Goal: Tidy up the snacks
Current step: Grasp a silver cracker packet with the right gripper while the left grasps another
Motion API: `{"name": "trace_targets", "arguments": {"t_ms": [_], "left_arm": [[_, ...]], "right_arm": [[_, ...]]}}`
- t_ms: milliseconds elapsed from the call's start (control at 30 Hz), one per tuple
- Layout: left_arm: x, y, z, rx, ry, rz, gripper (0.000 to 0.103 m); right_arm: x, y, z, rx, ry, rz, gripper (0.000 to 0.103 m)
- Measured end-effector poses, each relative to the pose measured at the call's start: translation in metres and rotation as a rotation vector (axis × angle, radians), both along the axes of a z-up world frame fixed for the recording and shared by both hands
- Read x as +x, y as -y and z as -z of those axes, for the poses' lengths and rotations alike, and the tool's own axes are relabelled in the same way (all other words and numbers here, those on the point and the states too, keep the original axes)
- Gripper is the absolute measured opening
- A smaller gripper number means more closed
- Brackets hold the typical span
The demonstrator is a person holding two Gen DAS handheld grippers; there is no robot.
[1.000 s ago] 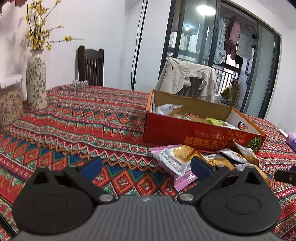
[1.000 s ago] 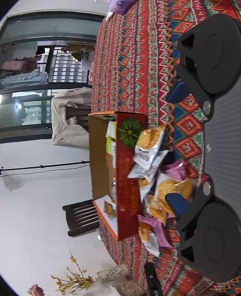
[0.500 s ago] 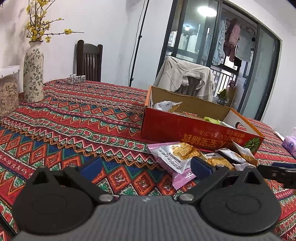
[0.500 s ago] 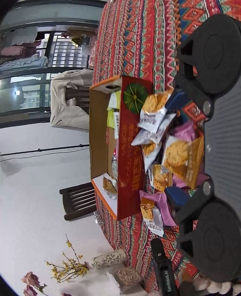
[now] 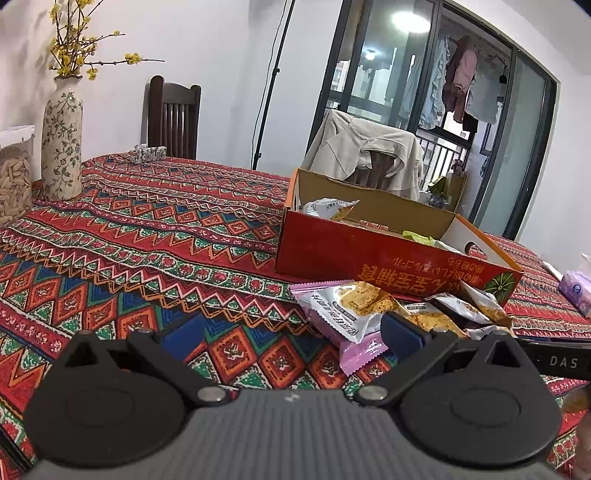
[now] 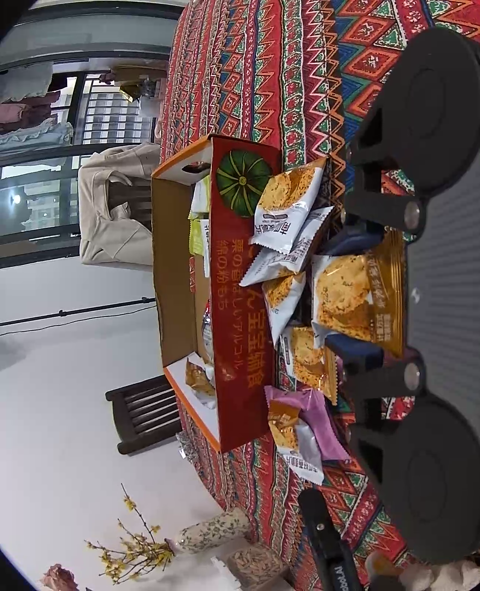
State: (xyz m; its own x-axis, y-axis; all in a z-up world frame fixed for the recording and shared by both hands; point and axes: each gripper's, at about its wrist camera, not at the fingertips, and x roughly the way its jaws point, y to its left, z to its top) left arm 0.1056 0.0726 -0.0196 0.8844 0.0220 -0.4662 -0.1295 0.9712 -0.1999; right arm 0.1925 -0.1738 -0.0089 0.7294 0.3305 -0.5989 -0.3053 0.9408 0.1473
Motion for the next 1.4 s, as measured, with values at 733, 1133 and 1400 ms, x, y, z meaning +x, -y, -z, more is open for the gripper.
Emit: {"name": "trace_targets", "arguments": {"t_ms": [733, 1133, 1400], "left_arm": [[0.031, 0.027, -0.021, 0.008, -0.082, -0.040, 0.103], [0.072, 0.050, -0.020, 0.027, -0.204, -0.092, 0.103], [0.090, 0.062, -0.010, 0.047, -0.267, -0.137, 0.103]], "right_arm": [[-0.008, 0.084, -0.020, 0.109, 0.180, 0.096, 0.041], [0.019, 0.104, 0.003, 0.154, 0.152, 0.150, 0.041], [0.019, 0.107, 0.006, 0.173, 0.143, 0.145, 0.042]]}}
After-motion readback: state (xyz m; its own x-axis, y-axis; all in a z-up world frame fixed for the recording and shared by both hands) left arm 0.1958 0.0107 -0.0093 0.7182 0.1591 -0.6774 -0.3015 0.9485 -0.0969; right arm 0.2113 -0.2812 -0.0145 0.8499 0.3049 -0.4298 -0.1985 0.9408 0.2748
